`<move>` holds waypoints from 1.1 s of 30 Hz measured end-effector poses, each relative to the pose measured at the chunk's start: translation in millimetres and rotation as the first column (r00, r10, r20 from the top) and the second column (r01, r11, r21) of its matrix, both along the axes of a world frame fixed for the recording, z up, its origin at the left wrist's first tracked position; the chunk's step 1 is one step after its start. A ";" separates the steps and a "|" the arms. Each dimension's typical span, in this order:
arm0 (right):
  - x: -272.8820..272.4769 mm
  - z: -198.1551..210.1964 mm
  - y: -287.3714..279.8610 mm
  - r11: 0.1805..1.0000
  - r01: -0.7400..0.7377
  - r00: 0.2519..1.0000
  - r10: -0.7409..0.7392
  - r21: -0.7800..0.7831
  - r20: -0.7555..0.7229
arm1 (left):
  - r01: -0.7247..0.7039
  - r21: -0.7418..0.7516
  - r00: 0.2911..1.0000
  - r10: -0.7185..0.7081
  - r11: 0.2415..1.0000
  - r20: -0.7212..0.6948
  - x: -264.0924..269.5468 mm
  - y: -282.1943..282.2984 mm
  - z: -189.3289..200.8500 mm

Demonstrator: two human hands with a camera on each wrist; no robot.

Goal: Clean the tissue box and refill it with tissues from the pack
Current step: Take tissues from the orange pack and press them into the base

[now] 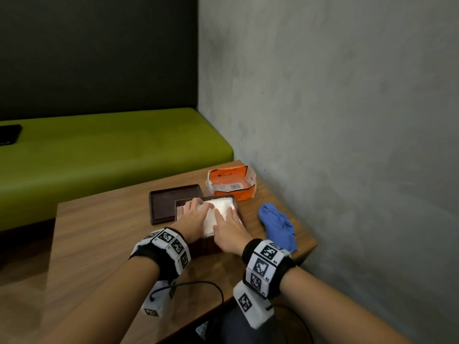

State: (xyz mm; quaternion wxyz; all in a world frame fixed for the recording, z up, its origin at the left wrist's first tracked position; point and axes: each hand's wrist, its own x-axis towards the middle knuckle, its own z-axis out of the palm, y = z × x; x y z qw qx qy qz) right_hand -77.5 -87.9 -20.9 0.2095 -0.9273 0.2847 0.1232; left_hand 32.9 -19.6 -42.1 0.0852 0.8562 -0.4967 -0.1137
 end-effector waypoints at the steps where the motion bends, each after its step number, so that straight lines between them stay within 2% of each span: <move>1: 0.2 3.3 -1.2 1.000 0.016 0.999 -0.017 0.026 0.037 | -0.010 -0.055 1.000 0.009 0.998 -0.021 1.1 0.5 2.9; 2: -0.2 7.2 -1.4 0.999 0.038 0.994 -0.040 0.023 0.102 | -0.009 -0.159 1.000 0.006 0.987 -0.019 2.1 2.0 5.5; 4: -2.3 14.4 1.3 0.991 0.083 0.964 -0.053 -0.103 0.262 | 0.019 -0.316 0.990 0.025 0.949 0.136 1.5 5.0 9.1; 6: -4.1 17.9 6.5 0.960 0.094 0.950 -0.007 -0.265 0.313 | 0.004 -0.272 0.961 0.072 0.962 0.268 -2.4 11.1 13.9; 7: -4.5 18.5 8.6 0.953 0.095 0.956 -0.006 -0.287 0.294 | -0.007 -0.260 0.939 0.096 0.966 0.330 -5.0 12.0 13.1; 12: 1.6 25.3 7.9 0.969 0.080 0.990 -0.051 -0.233 0.128 | -0.098 -0.054 0.926 0.111 0.994 0.362 -19.0 4.9 12.3; 14: 5.4 31.5 3.7 0.975 0.022 0.996 -0.002 -0.223 0.088 | -0.108 -0.047 0.943 0.118 0.993 0.311 -20.4 4.4 15.2; 16: 8.3 39.9 -6.3 0.981 -0.002 0.996 0.020 -0.197 0.092 | -0.153 -0.199 0.974 0.182 0.968 0.135 -12.1 4.4 22.6; 18: 10.6 46.3 -22.9 0.990 0.035 0.982 -0.009 -0.135 0.189 | -0.244 -0.428 0.963 0.271 0.870 0.001 8.6 6.2 28.3; 20: 11.6 46.9 -40.4 0.993 0.063 0.955 -0.032 -0.099 0.296 | -0.376 -0.476 0.921 0.377 0.795 -0.098 34.3 10.5 28.1; 21: 12.0 45.1 -46.3 0.995 0.063 0.939 -0.031 -0.083 0.341 | -0.445 -0.433 0.893 0.425 0.784 -0.148 47.9 14.2 23.1; 23: 12.1 39.9 -49.2 0.999 -0.021 0.917 0.032 -0.031 0.398 | -0.486 -0.283 0.873 0.442 0.827 -0.207 70.8 19.8 7.6; 25: 14.8 32.2 -39.9 0.974 -0.223 0.906 0.221 -0.036 0.362 | -0.400 -0.130 0.910 0.376 0.907 -0.175 84.0 22.8 -8.0; 27: 20.3 22.8 -24.5 0.923 -0.384 0.875 0.370 -0.018 0.311 | -0.299 -0.032 0.949 0.294 0.954 -0.114 89.5 22.5 -21.2; 30: 32.6 11.5 -9.8 0.900 -0.435 0.888 0.430 -0.008 0.160 | -0.199 0.068 0.978 0.203 0.978 -0.048 81.4 22.9 -19.7; 33: 40.4 2.7 -9.2 0.911 -0.403 0.915 0.397 0.086 0.078 | -0.207 0.101 0.978 0.207 0.973 0.002 76.7 21.3 -20.3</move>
